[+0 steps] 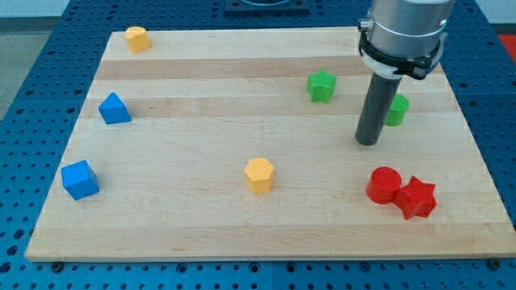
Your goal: Move the yellow hexagon towards the center of the board
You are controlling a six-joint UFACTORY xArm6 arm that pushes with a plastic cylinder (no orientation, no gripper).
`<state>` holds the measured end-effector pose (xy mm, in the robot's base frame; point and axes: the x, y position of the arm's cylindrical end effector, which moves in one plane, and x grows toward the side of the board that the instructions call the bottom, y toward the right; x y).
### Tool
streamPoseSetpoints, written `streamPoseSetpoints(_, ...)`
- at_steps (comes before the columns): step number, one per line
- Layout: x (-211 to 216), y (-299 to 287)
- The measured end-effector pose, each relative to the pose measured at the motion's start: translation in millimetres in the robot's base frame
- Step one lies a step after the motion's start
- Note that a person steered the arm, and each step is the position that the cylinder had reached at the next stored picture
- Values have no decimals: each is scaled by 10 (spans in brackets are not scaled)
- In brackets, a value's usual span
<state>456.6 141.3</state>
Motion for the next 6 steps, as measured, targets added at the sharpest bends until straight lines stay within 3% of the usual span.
streamPoseSetpoints(4,80,441)
streamPoseSetpoints(5,-175,53)
streamPoseSetpoints(6,-258,-909)
